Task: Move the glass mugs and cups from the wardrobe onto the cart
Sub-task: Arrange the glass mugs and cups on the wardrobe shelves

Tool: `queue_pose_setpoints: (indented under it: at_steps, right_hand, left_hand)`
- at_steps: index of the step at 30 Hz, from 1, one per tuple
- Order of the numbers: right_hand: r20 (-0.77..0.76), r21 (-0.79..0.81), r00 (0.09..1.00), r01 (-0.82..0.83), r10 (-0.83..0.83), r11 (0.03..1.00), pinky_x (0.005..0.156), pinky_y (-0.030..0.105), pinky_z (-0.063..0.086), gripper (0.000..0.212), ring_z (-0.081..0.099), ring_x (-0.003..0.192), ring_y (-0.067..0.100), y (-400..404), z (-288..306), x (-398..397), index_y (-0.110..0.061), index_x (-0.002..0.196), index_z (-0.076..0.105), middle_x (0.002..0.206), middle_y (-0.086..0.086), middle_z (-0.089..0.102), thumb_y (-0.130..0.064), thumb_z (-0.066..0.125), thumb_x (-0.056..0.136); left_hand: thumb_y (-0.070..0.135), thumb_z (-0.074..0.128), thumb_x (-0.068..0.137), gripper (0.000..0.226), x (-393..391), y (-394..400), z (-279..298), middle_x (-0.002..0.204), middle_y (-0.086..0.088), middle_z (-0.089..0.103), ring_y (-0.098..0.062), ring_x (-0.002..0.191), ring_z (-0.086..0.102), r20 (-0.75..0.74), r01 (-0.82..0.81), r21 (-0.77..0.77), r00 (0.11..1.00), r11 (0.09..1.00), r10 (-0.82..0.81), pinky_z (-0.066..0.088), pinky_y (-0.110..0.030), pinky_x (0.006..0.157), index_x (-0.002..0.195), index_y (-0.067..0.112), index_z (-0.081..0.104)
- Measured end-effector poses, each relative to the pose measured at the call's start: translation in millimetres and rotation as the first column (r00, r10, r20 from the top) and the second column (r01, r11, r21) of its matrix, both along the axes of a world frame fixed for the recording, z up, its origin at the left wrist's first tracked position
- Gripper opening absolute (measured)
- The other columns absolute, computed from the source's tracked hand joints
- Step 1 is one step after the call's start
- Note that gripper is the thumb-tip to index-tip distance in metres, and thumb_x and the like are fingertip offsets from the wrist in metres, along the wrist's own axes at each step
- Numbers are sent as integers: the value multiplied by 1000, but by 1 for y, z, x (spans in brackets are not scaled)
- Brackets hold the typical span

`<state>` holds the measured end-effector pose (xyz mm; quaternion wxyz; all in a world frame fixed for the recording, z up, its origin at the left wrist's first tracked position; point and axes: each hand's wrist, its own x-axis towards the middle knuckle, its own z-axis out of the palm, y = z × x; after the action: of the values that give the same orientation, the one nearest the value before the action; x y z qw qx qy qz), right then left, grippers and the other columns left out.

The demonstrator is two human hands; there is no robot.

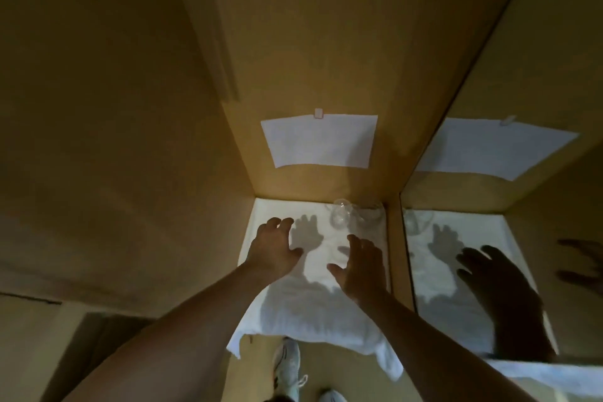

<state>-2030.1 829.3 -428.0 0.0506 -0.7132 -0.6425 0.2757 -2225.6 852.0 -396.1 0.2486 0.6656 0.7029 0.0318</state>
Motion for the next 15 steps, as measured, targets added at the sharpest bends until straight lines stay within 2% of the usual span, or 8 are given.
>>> queue_pose_setpoints:
  at_steps: [4, 7, 9, 12, 15]
  right_hand:
    - [-24, -54, 986, 165, -166, 985, 115, 40, 34, 84, 33, 141, 29, 19, -10, -4, -19, 155, 26, 155, 10, 34, -52, 67, 89]
    - [-45, -60, 959, 276, -279, 959, 111, 43, 39, 84, 38, 137, 30, 38, -27, -4, -17, 153, 31, 150, 11, 41, -47, 72, 86]
    - [-18, -60, 934, 354, -356, 933, 108, 40, 41, 82, 42, 133, 31, 49, -40, -3, -17, 151, 34, 147, 11, 45, -46, 73, 85]
    - [-17, -79, 885, 463, -466, 883, 107, 35, 36, 80, 40, 135, 30, 63, -60, -1, -19, 151, 33, 148, 11, 44, -46, 71, 86]
    - [-3, -68, 871, 490, -491, 869, 112, 37, 30, 85, 36, 139, 32, 81, -91, 4, -12, 155, 28, 152, 15, 40, -44, 70, 89]
  left_hand:
    - [41, 70, 90, 77, -3, 44, -23, 152, -11, 42, -31, 140, 40, 74, 30, -46, 997, 998, -26, 40, -40, 111, 154, 17, 37]
    - [42, 71, 89, 78, -5, 76, -47, 149, -13, 46, -32, 136, 43, 86, 65, -61, 994, 996, -60, 40, -40, 111, 154, 15, 37]
    - [43, 72, 88, 79, -4, 92, -63, 146, -15, 49, -33, 133, 46, 83, 91, -75, 993, 993, -85, 40, -40, 110, 153, 13, 37]
    - [43, 73, 87, 79, -1, 111, -88, 145, -13, 51, -32, 133, 46, 118, 48, -94, 992, 994, -37, 39, -39, 108, 151, 13, 39]
    - [46, 71, 89, 81, 6, 128, -120, 156, -6, 41, -28, 144, 35, 167, -10, -141, 985, 990, 34, 34, -38, 114, 155, 20, 32]
